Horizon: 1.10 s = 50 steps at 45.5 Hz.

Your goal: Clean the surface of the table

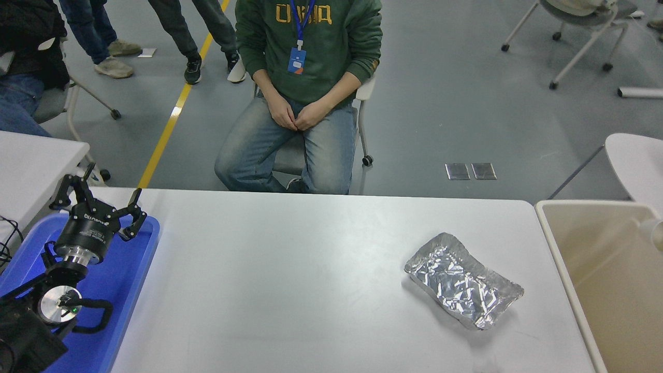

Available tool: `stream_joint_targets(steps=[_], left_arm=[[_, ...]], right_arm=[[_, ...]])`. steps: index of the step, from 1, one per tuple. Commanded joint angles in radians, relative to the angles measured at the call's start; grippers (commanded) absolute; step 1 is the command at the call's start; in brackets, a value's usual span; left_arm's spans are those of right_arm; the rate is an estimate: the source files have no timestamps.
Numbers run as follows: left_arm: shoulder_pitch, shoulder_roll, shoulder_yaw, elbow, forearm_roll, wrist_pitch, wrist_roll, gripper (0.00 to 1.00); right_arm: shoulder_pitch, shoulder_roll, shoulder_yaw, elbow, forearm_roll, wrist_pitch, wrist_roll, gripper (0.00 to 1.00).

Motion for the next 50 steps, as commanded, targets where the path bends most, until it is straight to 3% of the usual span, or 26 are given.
stream_joint_targets(steps=[1, 16, 26, 39, 40, 41, 43, 50], left_arm=[[0.0, 0.0, 0.0, 0.0, 0.0, 0.0, 0.0, 1.0], [0.0, 0.0, 0.0, 0.0, 0.0, 0.0, 0.0, 1.0], [0.0, 0.0, 0.0, 0.0, 0.0, 0.0, 0.0, 1.0], [0.0, 0.0, 0.0, 0.0, 0.0, 0.0, 0.0, 1.0], [0.0, 0.0, 0.0, 0.0, 0.0, 0.0, 0.0, 1.0], [0.0, 0.0, 0.0, 0.0, 0.0, 0.0, 0.0, 1.0], [0.0, 0.0, 0.0, 0.0, 0.0, 0.0, 0.0, 1.0], [0.0, 0.0, 0.0, 0.0, 0.0, 0.0, 0.0, 1.0]], right_arm=[[-0.12, 0.197, 0.107, -0.167, 0.019, -0.142, -0.019, 0.0], [-0.145, 0.309, 0.138, -0.164, 0.019, -0.208, -0.094, 0.0], [-0.151, 0.314, 0.141, -0.164, 0.019, -0.211, -0.151, 0.0], [-0.159, 0.314, 0.144, -0.164, 0.037, -0.211, -0.153, 0.0], [-0.16, 0.314, 0.144, -0.164, 0.045, -0.211, -0.153, 0.02], [-0.162, 0.314, 0.144, -0.164, 0.052, -0.212, -0.153, 0.28], [-0.163, 0.314, 0.147, -0.168, 0.068, -0.219, -0.151, 0.98], [-0.149, 0.308, 0.167, -0.165, 0.146, -0.219, -0.15, 1.0]])
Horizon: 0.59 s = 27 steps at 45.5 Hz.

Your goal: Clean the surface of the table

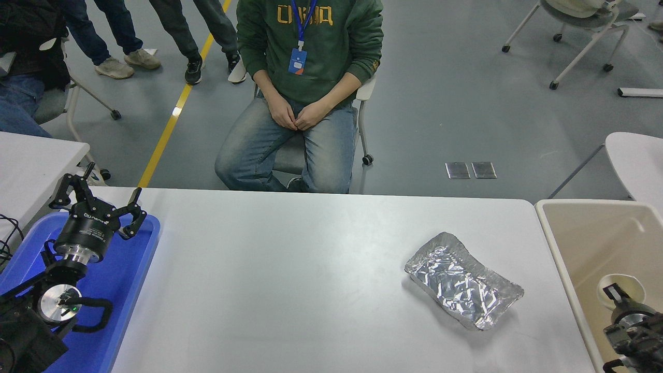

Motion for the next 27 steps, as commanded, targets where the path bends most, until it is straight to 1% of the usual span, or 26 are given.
stream_joint_targets(steps=[1, 9, 16, 21, 27], left_arm=[[0.0, 0.0, 0.0, 0.0, 0.0, 0.0, 0.0, 1.0], [0.0, 0.0, 0.0, 0.0, 0.0, 0.0, 0.0, 1.0], [0.0, 0.0, 0.0, 0.0, 0.0, 0.0, 0.0, 1.0], [0.0, 0.0, 0.0, 0.0, 0.0, 0.0, 0.0, 1.0], [0.0, 0.0, 0.0, 0.0, 0.0, 0.0, 0.0, 1.0]], right_arm=[[0.008, -0.002, 0.019, 0.0, 0.086, -0.003, -0.003, 1.0], [0.02, -0.009, 0.019, 0.005, 0.093, 0.001, -0.003, 1.0], [0.034, -0.048, 0.017, 0.036, 0.093, 0.006, 0.002, 1.0], [0.069, -0.118, 0.017, 0.111, 0.094, 0.006, 0.008, 1.0], [0.119, -0.218, 0.04, 0.265, 0.094, 0.003, 0.028, 1.0]])
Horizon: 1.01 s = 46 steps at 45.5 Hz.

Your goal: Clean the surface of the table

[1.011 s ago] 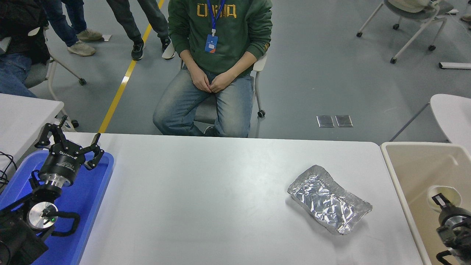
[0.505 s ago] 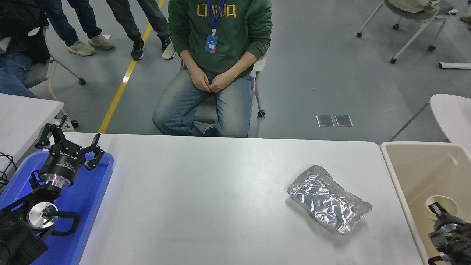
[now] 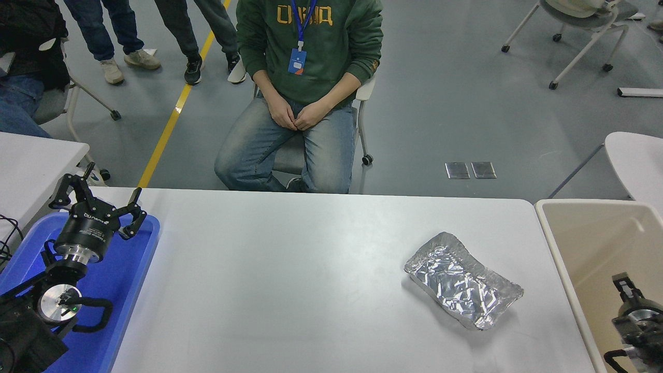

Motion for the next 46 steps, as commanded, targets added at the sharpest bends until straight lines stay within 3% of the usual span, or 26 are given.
stream_joint_targets(steps=[1, 16, 26, 46], left_arm=[[0.0, 0.0, 0.0, 0.0, 0.0, 0.0, 0.0, 1.0], [0.0, 0.0, 0.0, 0.0, 0.0, 0.0, 0.0, 1.0], [0.0, 0.0, 0.0, 0.0, 0.0, 0.0, 0.0, 1.0], [0.0, 0.0, 0.0, 0.0, 0.0, 0.0, 0.0, 1.0]], right_arm=[[0.073, -0.144, 0.037, 0.204, 0.006, -0.001, 0.028, 1.0], [0.103, -0.312, 0.399, 0.698, 0.005, -0.012, 0.044, 1.0], [0.093, -0.315, 0.563, 0.922, 0.005, -0.067, 0.042, 1.0], [-0.006, 0.001, 0.873, 0.996, 0.006, -0.124, 0.047, 1.0]])
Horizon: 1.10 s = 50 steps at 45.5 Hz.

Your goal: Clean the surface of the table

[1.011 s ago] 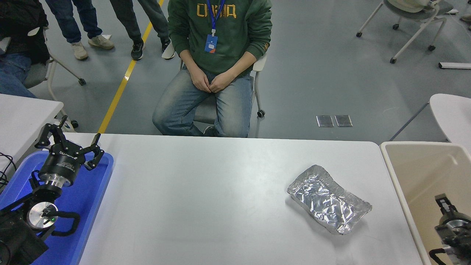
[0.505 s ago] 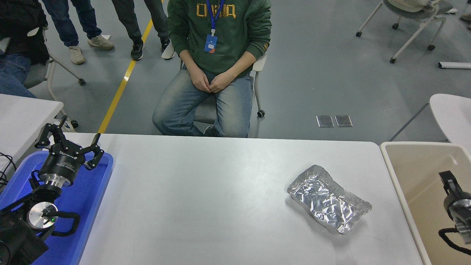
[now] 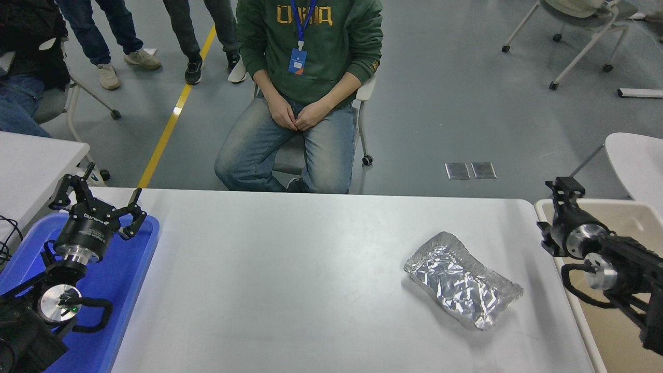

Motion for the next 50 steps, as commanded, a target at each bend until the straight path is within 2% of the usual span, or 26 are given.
stream_joint_targets(steps=[1, 11, 22, 44, 50], left_arm=[[0.0, 0.0, 0.0, 0.0, 0.0, 0.0, 0.0, 1.0], [0.0, 0.0, 0.0, 0.0, 0.0, 0.0, 0.0, 1.0], [0.0, 0.0, 0.0, 0.0, 0.0, 0.0, 0.0, 1.0], [0.0, 0.0, 0.0, 0.0, 0.0, 0.0, 0.0, 1.0], [0.0, 0.0, 0.0, 0.0, 0.0, 0.0, 0.0, 1.0]], right_arm=[[-0.062, 0.175, 0.21, 0.048, 0.001, -0.02, 0.003, 1.0], [-0.108, 0.293, 0.359, 0.056, 0.002, -0.012, 0.04, 1.0], [-0.11, 0.383, 0.384, 0.065, 0.002, -0.011, 0.084, 1.0], [-0.111, 0.379, 0.358, 0.061, -0.012, -0.011, 0.087, 1.0], [-0.096, 0.327, 0.26, 0.064, -0.038, -0.011, 0.087, 1.0]])
